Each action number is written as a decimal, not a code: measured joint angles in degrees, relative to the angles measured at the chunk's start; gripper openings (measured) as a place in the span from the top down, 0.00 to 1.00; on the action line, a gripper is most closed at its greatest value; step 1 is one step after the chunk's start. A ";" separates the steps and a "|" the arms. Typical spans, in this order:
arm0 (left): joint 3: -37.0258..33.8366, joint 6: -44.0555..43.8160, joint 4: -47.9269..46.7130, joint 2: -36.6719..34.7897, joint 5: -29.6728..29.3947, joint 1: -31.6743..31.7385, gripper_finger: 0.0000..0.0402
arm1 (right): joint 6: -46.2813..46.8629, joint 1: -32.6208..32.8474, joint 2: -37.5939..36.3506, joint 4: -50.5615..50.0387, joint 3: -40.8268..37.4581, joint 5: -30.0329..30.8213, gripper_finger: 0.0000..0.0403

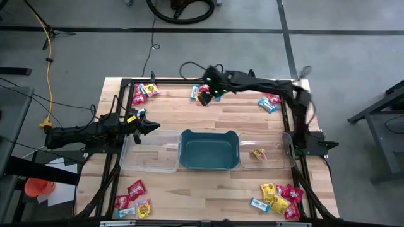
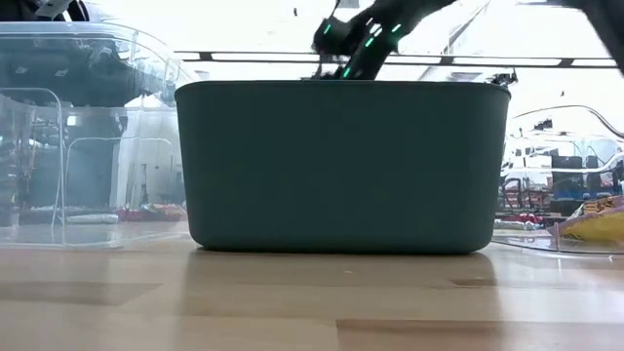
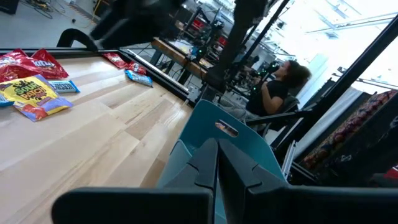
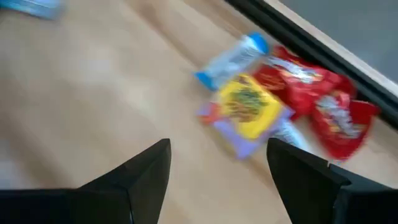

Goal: Sort candy
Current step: Put the yellow candy into the right transparent bin

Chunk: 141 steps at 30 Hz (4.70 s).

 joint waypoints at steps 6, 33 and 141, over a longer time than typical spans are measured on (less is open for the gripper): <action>-0.01 -0.01 0.00 0.00 0.00 0.00 1.00 | 1.65 -1.48 13.12 -6.18 10.57 3.34 0.36; 0.01 0.01 0.00 0.01 -0.02 0.02 1.00 | -5.31 -0.72 9.63 -10.87 13.87 8.02 0.96; -0.01 0.01 0.00 0.00 0.00 0.00 1.00 | 36.68 50.40 -58.54 -18.94 -49.69 -5.61 0.71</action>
